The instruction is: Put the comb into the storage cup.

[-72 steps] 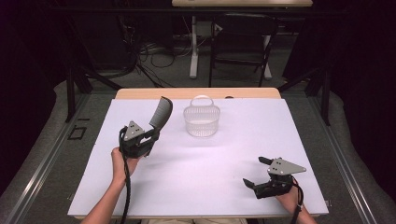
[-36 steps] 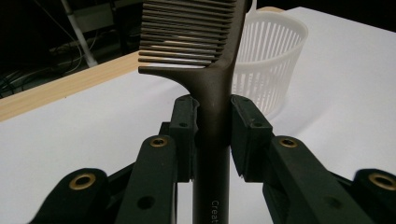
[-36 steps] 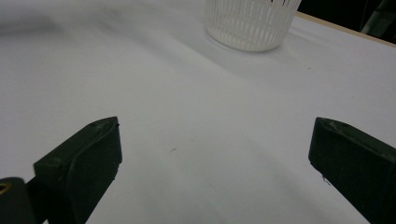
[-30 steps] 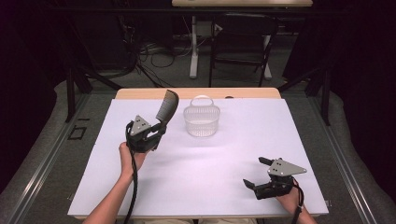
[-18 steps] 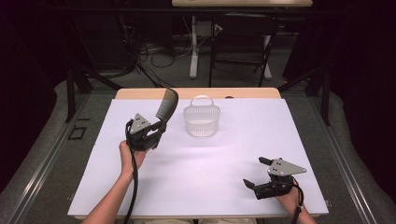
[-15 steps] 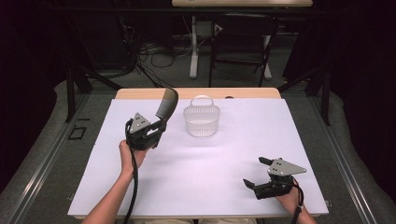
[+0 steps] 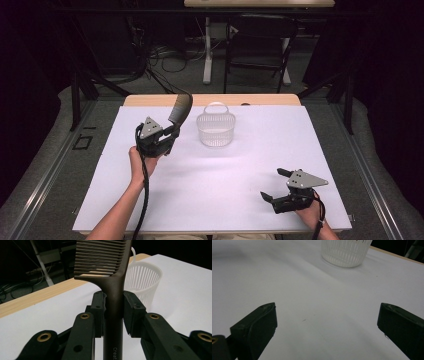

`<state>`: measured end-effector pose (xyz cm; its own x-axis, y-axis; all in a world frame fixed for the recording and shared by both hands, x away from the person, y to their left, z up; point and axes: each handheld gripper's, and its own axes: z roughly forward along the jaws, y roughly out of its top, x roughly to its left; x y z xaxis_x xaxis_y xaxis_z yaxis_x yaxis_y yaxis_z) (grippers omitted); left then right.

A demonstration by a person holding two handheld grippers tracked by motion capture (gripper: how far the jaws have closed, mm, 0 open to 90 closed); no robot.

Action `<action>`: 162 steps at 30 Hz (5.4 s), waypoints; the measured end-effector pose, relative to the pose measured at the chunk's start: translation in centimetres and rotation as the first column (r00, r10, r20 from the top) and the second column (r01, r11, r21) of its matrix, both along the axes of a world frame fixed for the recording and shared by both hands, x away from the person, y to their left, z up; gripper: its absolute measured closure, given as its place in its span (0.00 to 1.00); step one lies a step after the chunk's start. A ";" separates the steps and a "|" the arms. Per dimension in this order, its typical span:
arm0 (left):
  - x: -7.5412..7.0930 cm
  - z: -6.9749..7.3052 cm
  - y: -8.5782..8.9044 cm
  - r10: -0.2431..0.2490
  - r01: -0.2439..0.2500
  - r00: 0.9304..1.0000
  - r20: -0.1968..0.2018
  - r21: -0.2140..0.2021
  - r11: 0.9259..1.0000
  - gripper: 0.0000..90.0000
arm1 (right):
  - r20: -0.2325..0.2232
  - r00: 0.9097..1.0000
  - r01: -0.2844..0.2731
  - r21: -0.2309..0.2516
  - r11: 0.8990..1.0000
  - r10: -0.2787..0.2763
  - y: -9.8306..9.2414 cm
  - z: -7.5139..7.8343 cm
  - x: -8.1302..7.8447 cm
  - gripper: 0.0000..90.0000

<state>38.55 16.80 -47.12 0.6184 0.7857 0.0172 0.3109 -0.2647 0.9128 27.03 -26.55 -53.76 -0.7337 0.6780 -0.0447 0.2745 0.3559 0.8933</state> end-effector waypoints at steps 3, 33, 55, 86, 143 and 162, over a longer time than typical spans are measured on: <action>0.1 0.2 -0.1 0.000 0.000 1.000 0.002 -0.005 1.000 0.80 | 0.002 1.000 -0.002 0.000 1.000 0.002 0.0 0.0 0.0 0.03; 1.2 1.6 -1.3 -0.018 0.018 1.000 0.021 -0.010 1.000 0.80 | 0.000 1.000 0.001 0.000 1.000 -0.001 0.0 0.0 0.0 0.03; 2.1 2.6 -2.6 -0.040 0.040 0.999 0.033 -0.018 0.999 0.80 | -0.005 1.000 0.008 -0.002 1.000 -0.008 -0.1 0.0 0.0 0.03; 3.1 3.2 -3.8 -0.055 0.056 0.997 0.049 -0.020 0.998 0.80 | -0.011 1.000 0.009 0.001 1.000 -0.009 -0.1 -0.1 0.1 0.03; 4.8 4.0 -5.8 -0.042 0.053 0.991 0.128 -0.084 0.995 0.80 | -0.013 1.000 0.010 0.004 1.000 -0.010 -0.1 -0.1 0.1 0.03; 5.1 4.3 -6.4 -0.025 0.044 0.986 0.168 -0.106 0.993 0.80 | -0.014 1.000 0.007 0.001 1.000 -0.007 -0.1 -0.1 0.1 0.03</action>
<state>43.61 10.43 -42.83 0.6409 0.7668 0.0371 0.1454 -0.1686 0.9749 27.09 -26.66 -53.84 -0.7297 0.6829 -0.0340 0.2893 0.3534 0.8896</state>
